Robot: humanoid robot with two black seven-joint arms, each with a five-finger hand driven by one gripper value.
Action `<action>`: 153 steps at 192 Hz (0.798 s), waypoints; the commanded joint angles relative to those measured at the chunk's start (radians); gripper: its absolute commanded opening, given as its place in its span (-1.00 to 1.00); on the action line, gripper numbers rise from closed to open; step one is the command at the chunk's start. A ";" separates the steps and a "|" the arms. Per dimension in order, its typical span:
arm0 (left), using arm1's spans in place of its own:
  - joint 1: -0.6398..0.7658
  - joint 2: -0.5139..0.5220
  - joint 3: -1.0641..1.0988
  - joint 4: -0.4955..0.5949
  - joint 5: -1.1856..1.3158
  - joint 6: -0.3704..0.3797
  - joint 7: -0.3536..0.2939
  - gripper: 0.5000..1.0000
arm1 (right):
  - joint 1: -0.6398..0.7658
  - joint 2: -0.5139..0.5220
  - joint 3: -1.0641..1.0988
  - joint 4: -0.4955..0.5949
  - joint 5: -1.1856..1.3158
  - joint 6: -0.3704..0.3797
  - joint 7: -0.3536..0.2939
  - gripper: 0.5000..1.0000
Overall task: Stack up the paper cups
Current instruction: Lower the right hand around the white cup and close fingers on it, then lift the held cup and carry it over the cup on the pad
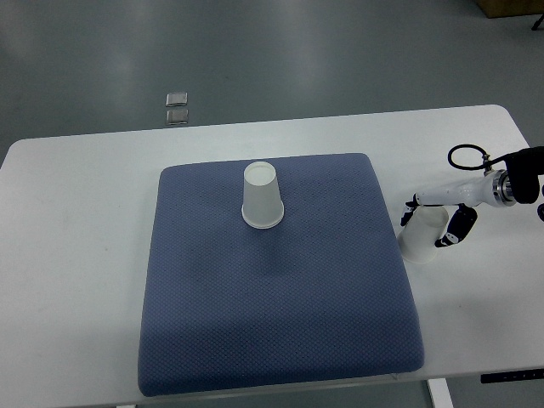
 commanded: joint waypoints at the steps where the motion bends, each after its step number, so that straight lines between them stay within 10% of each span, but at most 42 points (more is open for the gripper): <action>1: 0.000 0.000 0.000 0.000 0.000 0.000 0.000 1.00 | 0.001 0.000 0.000 0.000 -0.001 0.002 0.000 -0.08; 153: 0.000 0.000 0.000 0.001 0.000 0.000 0.000 1.00 | 0.122 0.011 -0.006 0.006 -0.001 0.055 -0.006 -0.07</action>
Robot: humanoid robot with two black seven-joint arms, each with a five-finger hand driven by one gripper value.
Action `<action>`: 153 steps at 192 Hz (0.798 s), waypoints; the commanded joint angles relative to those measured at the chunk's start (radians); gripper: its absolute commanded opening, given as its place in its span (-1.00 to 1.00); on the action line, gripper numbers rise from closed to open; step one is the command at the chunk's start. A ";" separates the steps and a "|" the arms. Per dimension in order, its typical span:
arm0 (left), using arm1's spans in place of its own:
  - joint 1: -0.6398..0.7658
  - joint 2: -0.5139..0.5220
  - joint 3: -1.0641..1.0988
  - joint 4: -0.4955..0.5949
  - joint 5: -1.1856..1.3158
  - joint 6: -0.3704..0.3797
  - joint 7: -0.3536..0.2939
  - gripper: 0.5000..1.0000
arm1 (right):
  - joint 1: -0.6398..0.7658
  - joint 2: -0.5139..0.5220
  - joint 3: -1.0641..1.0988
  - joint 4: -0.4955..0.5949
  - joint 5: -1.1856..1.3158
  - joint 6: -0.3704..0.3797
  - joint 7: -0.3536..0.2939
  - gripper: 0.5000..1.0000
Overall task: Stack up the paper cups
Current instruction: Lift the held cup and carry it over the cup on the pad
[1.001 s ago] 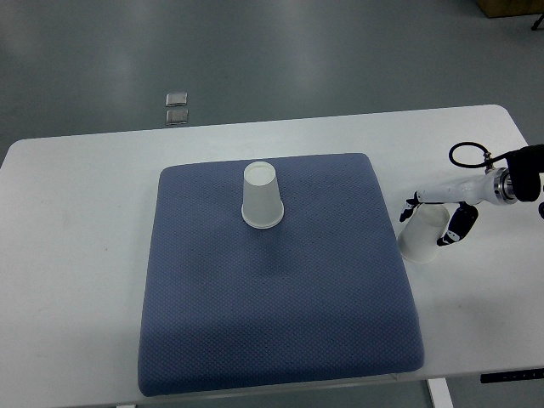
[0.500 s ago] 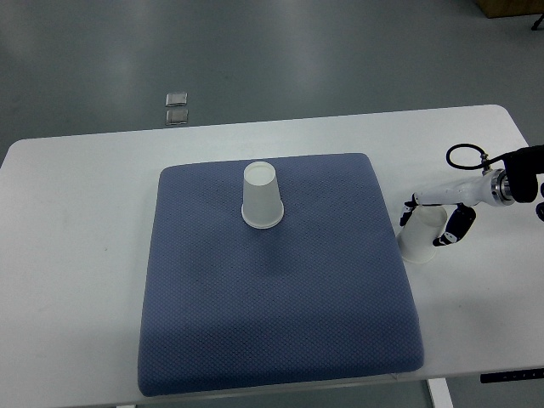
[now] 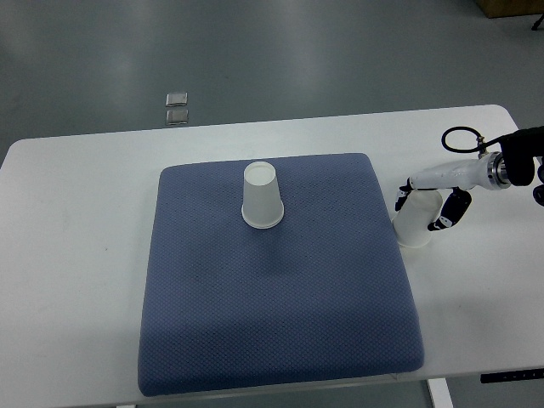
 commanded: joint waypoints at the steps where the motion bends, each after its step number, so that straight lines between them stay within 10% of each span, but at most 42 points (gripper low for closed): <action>1: 0.000 0.000 0.000 0.000 0.000 0.000 0.000 1.00 | 0.036 0.000 -0.001 0.002 0.000 0.033 -0.001 -0.07; 153: 0.000 0.000 0.000 0.000 0.000 0.000 0.000 1.00 | 0.344 0.108 -0.007 0.008 0.009 0.171 0.004 -0.01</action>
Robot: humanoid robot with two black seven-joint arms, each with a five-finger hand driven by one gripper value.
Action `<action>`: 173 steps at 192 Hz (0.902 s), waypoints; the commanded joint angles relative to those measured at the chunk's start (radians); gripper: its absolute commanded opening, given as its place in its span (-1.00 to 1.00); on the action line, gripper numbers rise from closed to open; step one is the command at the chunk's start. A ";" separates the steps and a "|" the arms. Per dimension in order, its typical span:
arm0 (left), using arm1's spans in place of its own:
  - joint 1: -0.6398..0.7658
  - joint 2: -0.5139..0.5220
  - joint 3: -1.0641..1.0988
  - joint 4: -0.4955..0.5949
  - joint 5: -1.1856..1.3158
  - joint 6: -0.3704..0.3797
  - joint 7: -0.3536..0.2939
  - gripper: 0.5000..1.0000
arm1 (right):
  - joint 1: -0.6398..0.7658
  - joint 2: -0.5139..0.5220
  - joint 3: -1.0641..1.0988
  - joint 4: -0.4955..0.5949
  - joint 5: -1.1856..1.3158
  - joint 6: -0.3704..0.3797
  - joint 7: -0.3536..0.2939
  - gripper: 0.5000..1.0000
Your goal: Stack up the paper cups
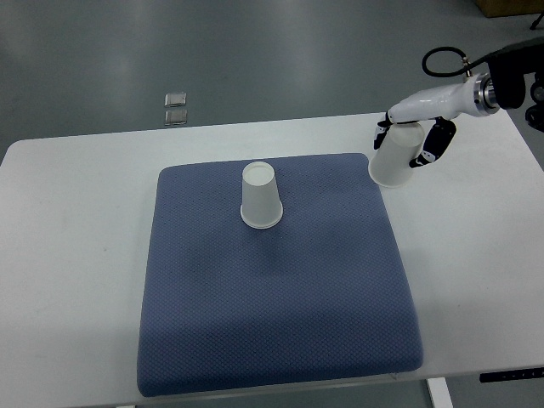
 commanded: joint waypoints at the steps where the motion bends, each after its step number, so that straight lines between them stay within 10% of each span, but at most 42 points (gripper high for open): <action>1: 0.000 0.000 0.000 0.000 0.000 0.000 0.000 1.00 | 0.050 0.043 0.000 0.000 0.001 0.028 0.001 -0.01; 173: 0.000 0.000 0.000 0.000 0.000 0.000 0.000 1.00 | 0.195 0.357 0.005 -0.101 0.041 0.116 -0.005 0.01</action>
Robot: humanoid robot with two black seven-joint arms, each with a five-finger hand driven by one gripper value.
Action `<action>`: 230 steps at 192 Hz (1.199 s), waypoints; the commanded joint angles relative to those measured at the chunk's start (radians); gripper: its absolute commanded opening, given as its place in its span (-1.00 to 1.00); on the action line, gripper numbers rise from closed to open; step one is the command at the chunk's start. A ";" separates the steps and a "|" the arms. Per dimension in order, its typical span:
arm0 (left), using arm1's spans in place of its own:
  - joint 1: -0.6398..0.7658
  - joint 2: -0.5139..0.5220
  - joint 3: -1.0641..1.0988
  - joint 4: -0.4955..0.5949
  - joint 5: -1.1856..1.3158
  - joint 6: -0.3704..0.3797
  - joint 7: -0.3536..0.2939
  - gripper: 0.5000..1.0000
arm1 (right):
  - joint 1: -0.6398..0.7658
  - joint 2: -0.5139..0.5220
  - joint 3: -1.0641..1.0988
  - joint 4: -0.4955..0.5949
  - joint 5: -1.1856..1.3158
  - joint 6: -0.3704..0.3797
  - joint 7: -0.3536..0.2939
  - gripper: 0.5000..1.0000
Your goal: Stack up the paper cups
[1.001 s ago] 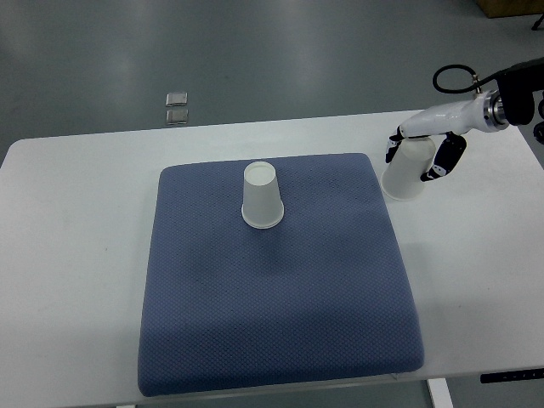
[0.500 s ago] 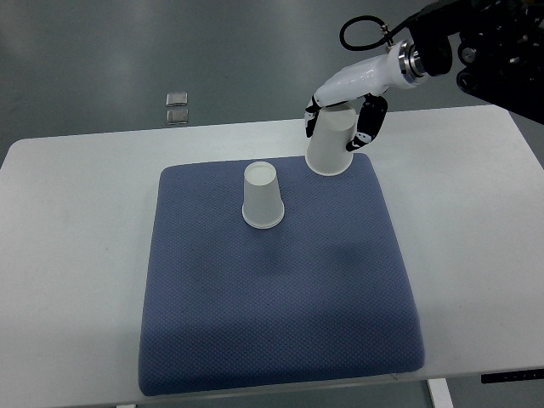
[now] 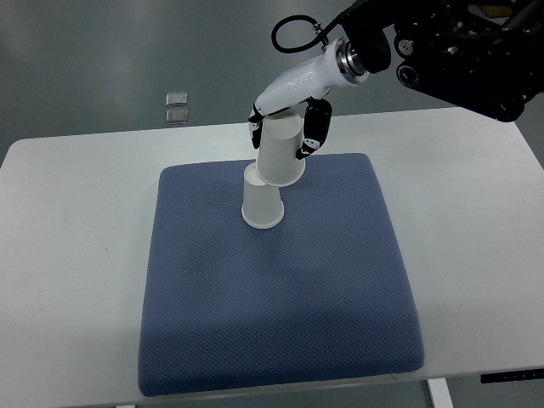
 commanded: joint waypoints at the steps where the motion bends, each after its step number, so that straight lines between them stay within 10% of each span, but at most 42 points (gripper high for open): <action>1: 0.000 0.000 0.000 0.000 0.000 0.000 0.000 1.00 | -0.004 0.027 0.001 -0.039 0.000 -0.002 -0.001 0.02; 230: 0.000 0.000 0.000 0.002 0.000 0.000 0.000 1.00 | -0.067 0.160 0.012 -0.164 0.001 -0.023 -0.002 0.03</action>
